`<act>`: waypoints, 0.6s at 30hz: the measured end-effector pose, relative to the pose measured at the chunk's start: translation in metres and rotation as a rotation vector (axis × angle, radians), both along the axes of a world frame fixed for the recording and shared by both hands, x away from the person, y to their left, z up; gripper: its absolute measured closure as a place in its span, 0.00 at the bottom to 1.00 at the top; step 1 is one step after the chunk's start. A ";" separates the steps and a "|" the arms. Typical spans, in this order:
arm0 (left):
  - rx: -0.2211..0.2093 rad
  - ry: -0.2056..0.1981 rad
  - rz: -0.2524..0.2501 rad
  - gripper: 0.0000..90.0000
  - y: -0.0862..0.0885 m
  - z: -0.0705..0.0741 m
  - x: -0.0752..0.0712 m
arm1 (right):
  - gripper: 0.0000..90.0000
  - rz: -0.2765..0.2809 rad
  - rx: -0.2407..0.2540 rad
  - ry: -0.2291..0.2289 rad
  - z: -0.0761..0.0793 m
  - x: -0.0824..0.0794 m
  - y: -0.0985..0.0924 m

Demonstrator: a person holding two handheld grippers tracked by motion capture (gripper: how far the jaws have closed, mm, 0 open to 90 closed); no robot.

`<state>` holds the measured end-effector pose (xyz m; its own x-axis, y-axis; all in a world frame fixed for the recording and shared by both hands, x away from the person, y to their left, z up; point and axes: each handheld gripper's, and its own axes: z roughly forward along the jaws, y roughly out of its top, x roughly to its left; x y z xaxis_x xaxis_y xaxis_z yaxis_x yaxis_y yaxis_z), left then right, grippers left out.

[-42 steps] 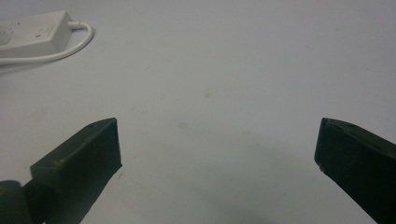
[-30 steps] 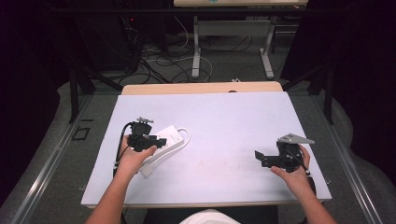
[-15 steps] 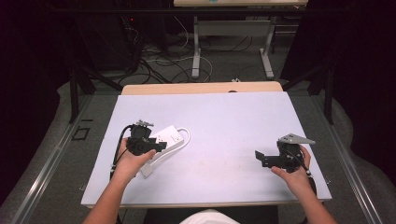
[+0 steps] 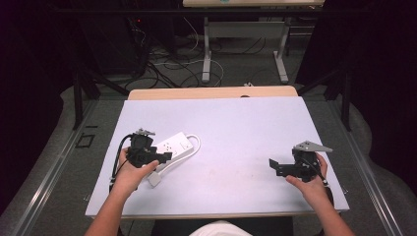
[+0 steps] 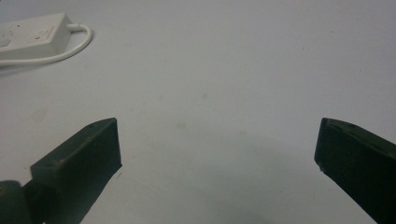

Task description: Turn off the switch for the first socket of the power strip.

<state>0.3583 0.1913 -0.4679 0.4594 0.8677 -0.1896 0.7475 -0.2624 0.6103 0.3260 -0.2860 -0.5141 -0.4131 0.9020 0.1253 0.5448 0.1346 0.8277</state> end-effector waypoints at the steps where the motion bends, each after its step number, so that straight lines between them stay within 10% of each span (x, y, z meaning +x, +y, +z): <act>1: -0.005 -0.005 0.001 0.31 0.001 0.000 0.000 | 0.00 0.001 -0.003 -0.003 0.000 0.000 0.000; 18: -0.052 -0.090 0.082 0.00 0.018 0.005 -0.010 | 0.00 -0.001 -0.002 -0.002 0.000 0.000 -0.001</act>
